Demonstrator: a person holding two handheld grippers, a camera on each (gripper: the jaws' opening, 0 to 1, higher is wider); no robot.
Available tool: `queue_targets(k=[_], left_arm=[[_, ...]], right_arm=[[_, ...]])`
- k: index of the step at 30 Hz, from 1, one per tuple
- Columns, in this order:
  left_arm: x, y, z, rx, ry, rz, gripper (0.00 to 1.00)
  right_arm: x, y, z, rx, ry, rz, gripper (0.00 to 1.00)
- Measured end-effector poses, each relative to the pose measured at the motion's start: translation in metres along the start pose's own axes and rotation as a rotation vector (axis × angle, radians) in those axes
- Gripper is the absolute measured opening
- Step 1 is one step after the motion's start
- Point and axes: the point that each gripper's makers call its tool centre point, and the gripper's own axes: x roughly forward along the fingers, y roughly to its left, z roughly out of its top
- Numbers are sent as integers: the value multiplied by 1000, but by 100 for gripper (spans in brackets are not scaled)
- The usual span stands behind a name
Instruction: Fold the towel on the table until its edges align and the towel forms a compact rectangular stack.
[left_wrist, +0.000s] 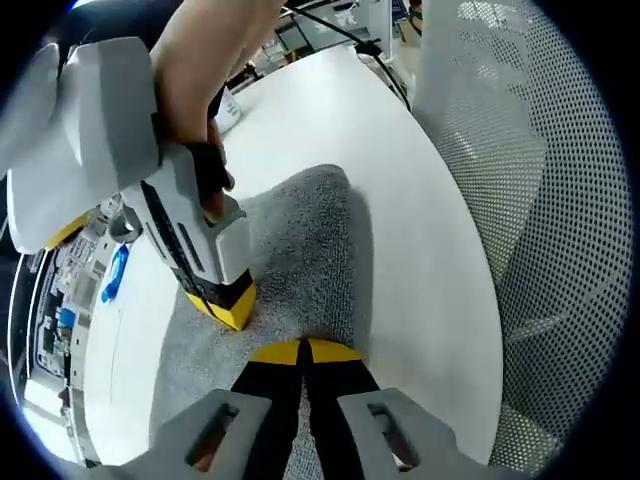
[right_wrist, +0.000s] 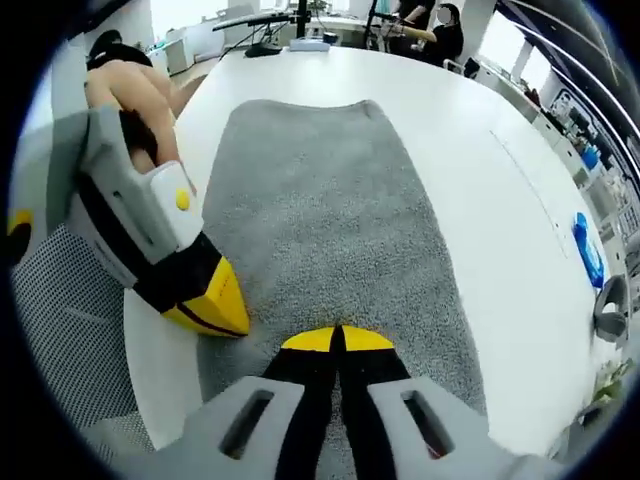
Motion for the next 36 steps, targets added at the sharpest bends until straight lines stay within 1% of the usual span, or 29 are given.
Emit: queue_targets(k=[1,2,4,6,8,9,11,15,18,20,21,23,24,25,29,32,34,36], left_arm=[[-1,-1,-1,-6,3,-14,1],[-3,-2,-2,-32,10,-35,1],[-5,-3,-4,-49,20,-49,1],[-5,-6,-5,-39,30,-57,1],[-8,-9,-6,-32,55,-69,1],[-9,-10,-7,-47,74,-77,1],[-10,-11,-8,-65,101,-85,1],[-12,-13,-10,-86,136,-92,1],[-13,-14,-12,-79,144,-97,1],[-15,-15,-14,-93,142,-100,1],[-16,-15,-15,-101,138,-101,1],[-18,-14,-18,-141,127,-103,1],[-19,-14,-21,-183,129,-101,1],[-20,-13,-22,-187,130,-103,1],[-21,-12,-25,-189,143,-108,1],[-21,-11,-26,-163,162,-113,1],[-21,-10,-27,-134,170,-112,1],[-21,-9,-29,-127,174,-109,1]], right_arm=[[0,2,0,-4,5,-5,0],[-1,4,-1,-26,14,-14,0],[-2,7,-2,-36,33,-26,0],[-3,9,-3,-25,54,-32,0],[-4,11,-5,-5,73,-30,0],[-4,13,-6,19,77,-27,0],[-5,14,-7,42,76,-23,0],[-6,18,-8,54,70,-13,0],[-7,22,-10,55,72,-9,0],[-9,25,-12,38,80,-7,0],[-9,26,-13,45,80,-5,0],[-11,28,-15,76,66,2,0],[-11,29,-15,89,58,4,0],[-12,30,-16,97,52,5,0],[-13,37,-17,97,41,4,0],[-14,39,-17,93,38,-4,0],[-14,39,-17,104,32,-6,0],[-15,40,-17,121,23,-3,0]])
